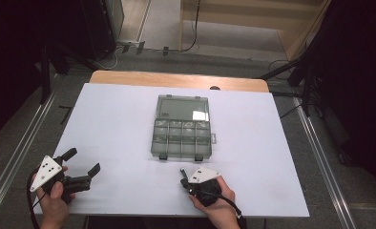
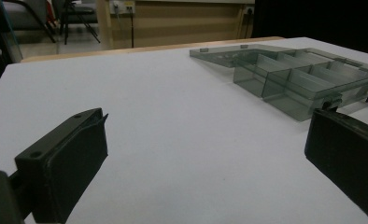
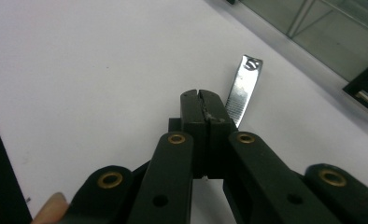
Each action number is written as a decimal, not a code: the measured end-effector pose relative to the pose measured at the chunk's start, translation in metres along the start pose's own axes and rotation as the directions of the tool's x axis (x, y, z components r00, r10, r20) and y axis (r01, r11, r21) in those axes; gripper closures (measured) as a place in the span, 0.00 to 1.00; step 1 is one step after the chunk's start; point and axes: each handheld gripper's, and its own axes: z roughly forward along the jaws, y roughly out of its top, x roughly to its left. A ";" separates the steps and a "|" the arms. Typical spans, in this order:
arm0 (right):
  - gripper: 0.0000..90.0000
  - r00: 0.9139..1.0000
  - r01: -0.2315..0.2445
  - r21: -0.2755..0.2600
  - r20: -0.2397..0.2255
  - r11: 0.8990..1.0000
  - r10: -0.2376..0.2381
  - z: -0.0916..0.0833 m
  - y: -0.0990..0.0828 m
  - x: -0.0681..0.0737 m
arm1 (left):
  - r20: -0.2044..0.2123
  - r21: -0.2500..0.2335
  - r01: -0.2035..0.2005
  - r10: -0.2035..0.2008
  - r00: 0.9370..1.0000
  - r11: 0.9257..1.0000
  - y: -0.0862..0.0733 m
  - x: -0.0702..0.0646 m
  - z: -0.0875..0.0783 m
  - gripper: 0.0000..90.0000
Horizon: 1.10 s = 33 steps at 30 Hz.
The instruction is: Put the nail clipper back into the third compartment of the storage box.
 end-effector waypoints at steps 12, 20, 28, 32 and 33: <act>1.00 0.998 -0.027 0.011 0.048 1.000 0.026 -0.009 -0.007 -0.020 | 0.001 0.000 -0.001 0.001 1.000 1.000 0.000 0.000 0.000 0.00; 0.75 1.000 -0.023 -0.015 -0.003 1.000 0.023 -0.020 0.001 -0.023 | 0.000 0.003 -0.002 0.002 1.000 1.000 0.000 0.000 0.000 0.00; 0.43 0.999 0.027 0.015 -0.043 1.000 -0.026 -0.014 0.026 -0.026 | 0.000 0.003 -0.002 0.002 1.000 1.000 0.000 0.000 0.000 0.00; 0.38 0.997 0.040 0.038 -0.064 0.998 -0.038 -0.007 0.032 -0.027 | 0.000 0.003 -0.002 0.002 1.000 1.000 0.000 0.000 0.000 0.00; 0.39 0.997 0.045 0.049 -0.062 0.998 -0.042 -0.004 0.034 -0.027 | 0.001 0.003 -0.002 0.002 1.000 1.000 0.000 0.000 0.000 0.00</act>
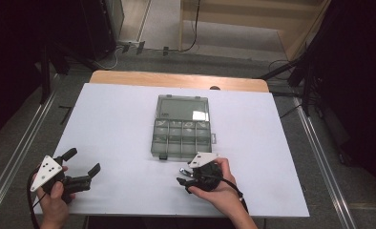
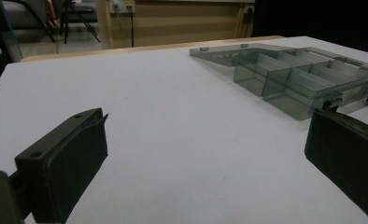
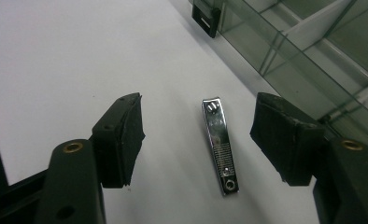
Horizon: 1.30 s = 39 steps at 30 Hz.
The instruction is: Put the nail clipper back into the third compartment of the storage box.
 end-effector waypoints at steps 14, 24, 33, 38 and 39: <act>0.77 1.000 0.007 0.035 0.009 0.999 -0.007 0.018 0.003 -0.009 | 0.002 0.006 -0.002 0.002 1.000 1.000 0.000 0.000 0.000 0.00; 0.87 1.000 0.018 0.024 0.010 1.000 -0.018 0.023 -0.003 -0.010 | 0.001 0.005 0.002 -0.002 1.000 1.000 0.000 -0.001 0.001 0.00; 0.90 1.000 -0.014 0.007 0.011 1.000 0.014 0.023 -0.004 -0.010 | 0.001 0.003 0.003 -0.003 1.000 1.000 0.000 0.000 0.001 0.00; 0.90 0.999 -0.041 -0.016 0.002 0.999 0.041 0.022 -0.007 -0.012 | 0.002 0.005 0.003 -0.003 1.000 1.000 0.000 0.000 0.001 0.00; 0.90 0.999 -0.051 -0.018 0.005 0.999 0.051 0.021 -0.007 -0.012 | 0.002 0.005 0.003 -0.003 1.000 1.000 0.000 0.000 0.001 0.00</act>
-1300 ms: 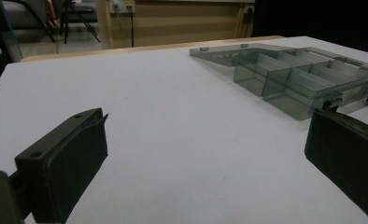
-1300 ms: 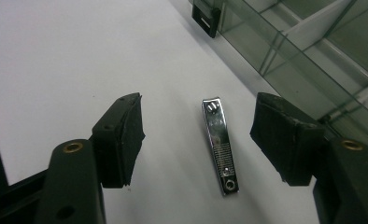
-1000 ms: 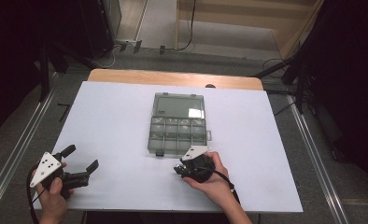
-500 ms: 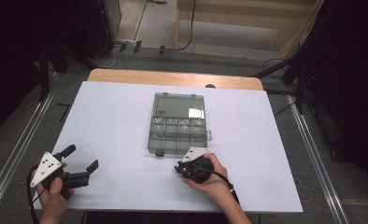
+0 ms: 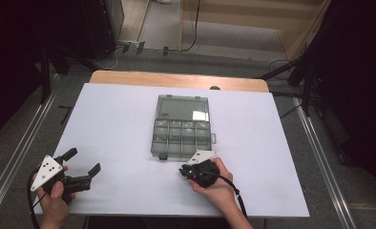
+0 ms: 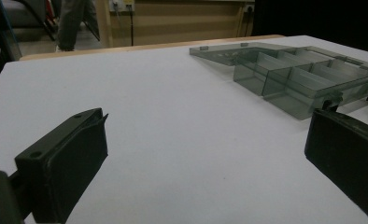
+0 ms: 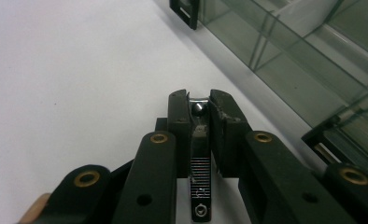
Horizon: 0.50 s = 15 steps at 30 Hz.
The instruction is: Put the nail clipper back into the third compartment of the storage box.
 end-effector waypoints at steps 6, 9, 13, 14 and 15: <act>0.90 1.000 -0.026 -0.029 -0.009 0.999 0.026 -0.006 0.001 -0.004 | 0.000 0.002 0.000 0.000 1.000 1.000 0.000 0.000 0.000 0.00; 0.90 0.999 -0.033 -0.046 -0.012 0.998 0.032 -0.010 0.003 -0.005 | 0.000 0.002 0.001 -0.001 1.000 1.000 0.000 0.000 0.000 0.00; 0.90 0.999 -0.038 -0.064 -0.012 0.997 0.037 -0.015 0.007 -0.006 | 0.000 0.004 0.001 -0.001 1.000 1.000 0.000 0.000 0.000 0.00; 0.90 0.999 -0.037 -0.071 -0.013 0.997 0.036 -0.016 0.008 -0.006 | 0.000 0.004 0.001 -0.001 1.000 1.000 0.000 0.000 0.000 0.00; 0.90 0.999 -0.037 -0.071 -0.013 0.997 0.036 -0.016 0.008 -0.006 | 0.000 0.004 0.000 0.000 1.000 1.000 0.000 0.000 0.000 0.00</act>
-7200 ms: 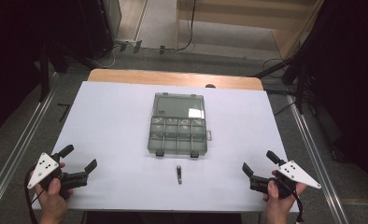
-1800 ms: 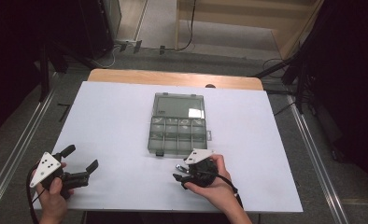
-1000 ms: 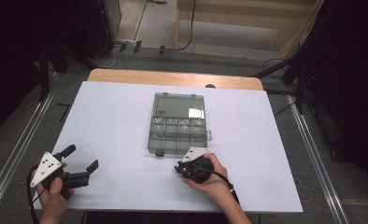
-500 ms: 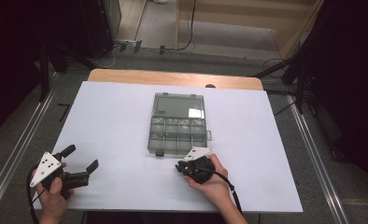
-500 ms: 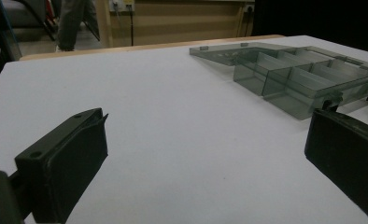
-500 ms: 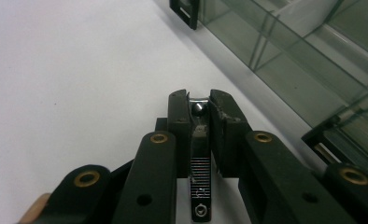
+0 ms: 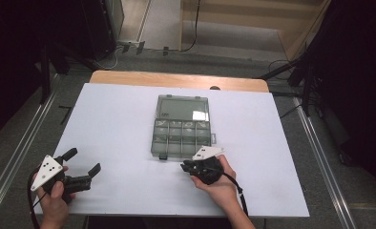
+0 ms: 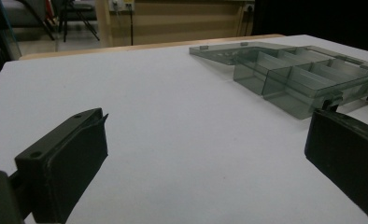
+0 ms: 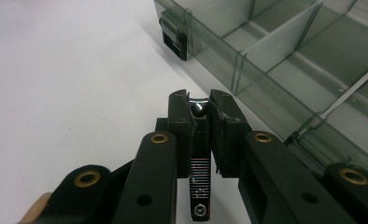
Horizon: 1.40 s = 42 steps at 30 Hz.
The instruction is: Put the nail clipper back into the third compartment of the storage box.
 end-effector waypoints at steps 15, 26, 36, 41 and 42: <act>0.90 1.000 -0.018 -0.055 0.001 0.998 0.018 -0.014 0.016 -0.004 | 0.002 0.000 0.000 0.000 1.000 1.000 0.000 0.000 0.000 0.00; 0.90 1.000 -0.027 -0.091 0.011 0.995 0.028 -0.023 0.029 -0.012 | 0.002 0.001 -0.001 0.001 1.000 1.000 0.000 0.000 0.000 0.00; 0.90 0.999 -0.028 -0.117 0.025 0.993 0.032 -0.030 0.041 -0.017 | 0.002 0.001 -0.001 0.001 1.000 1.000 0.000 0.000 0.000 0.00; 0.90 0.999 -0.029 -0.131 0.033 0.991 0.033 -0.034 0.050 -0.020 | 0.000 -0.002 0.005 -0.005 1.000 1.000 0.000 0.001 0.000 0.00; 0.90 0.999 -0.025 -0.132 0.035 0.991 0.030 -0.034 0.051 -0.021 | 0.000 -0.002 0.006 -0.006 1.000 1.000 0.000 0.001 0.000 0.00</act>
